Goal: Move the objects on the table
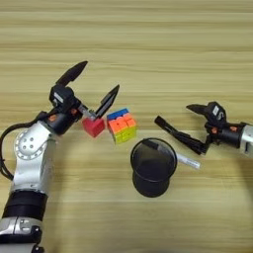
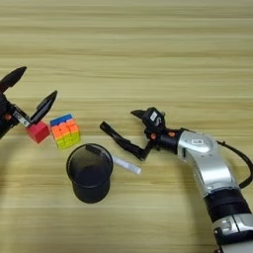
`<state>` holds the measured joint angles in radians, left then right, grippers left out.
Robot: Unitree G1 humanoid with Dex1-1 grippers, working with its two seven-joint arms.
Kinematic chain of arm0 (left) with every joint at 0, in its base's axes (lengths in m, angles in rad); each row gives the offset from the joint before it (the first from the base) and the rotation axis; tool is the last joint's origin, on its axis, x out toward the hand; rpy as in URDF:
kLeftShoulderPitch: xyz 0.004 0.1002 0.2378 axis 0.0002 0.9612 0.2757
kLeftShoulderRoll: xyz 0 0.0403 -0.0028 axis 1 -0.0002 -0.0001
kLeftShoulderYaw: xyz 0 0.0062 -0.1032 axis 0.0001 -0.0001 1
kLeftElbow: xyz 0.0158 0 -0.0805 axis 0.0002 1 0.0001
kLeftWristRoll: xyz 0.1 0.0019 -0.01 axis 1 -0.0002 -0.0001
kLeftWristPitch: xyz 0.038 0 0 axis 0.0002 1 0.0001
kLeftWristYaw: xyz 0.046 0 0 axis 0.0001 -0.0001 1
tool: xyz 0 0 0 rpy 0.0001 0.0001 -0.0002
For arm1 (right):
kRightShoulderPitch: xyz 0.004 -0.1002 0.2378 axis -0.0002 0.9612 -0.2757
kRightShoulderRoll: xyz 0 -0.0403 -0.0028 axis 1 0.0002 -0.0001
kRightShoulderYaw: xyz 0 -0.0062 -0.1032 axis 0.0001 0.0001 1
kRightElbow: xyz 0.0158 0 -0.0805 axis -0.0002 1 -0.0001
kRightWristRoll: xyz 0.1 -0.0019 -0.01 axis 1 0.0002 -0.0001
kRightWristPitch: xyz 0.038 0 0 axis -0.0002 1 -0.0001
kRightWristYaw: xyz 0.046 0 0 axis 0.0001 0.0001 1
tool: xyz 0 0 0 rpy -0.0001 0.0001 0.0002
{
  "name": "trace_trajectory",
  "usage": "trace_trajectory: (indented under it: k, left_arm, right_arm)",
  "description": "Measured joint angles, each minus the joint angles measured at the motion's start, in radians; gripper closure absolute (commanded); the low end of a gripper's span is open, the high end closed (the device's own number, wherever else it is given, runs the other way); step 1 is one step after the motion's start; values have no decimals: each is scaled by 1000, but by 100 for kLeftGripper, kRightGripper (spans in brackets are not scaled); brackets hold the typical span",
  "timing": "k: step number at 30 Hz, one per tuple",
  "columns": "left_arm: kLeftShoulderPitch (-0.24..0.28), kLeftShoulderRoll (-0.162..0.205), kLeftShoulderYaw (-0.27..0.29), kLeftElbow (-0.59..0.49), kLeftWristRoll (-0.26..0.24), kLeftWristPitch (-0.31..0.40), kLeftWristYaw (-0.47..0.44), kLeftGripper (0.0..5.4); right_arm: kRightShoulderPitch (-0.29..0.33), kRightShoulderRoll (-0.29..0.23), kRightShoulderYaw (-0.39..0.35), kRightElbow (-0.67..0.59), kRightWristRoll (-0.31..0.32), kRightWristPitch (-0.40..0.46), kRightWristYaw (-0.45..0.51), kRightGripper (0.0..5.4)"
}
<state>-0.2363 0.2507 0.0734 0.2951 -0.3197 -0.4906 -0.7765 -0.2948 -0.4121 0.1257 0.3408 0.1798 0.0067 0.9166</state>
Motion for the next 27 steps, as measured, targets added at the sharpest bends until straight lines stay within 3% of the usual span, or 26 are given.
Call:
trace_trajectory:
  k: [6, 27]
  left_arm:
    - [0, 0, -1, 0, 0, -1, 0, 0]
    - [0, 0, -1, -10, -4, 0, 0, 0]
  right_arm:
    - [-5, 1, 10, 67, -37, -19, -13, 47]
    - [-17, 3, 45, 113, -105, -46, -13, 272]
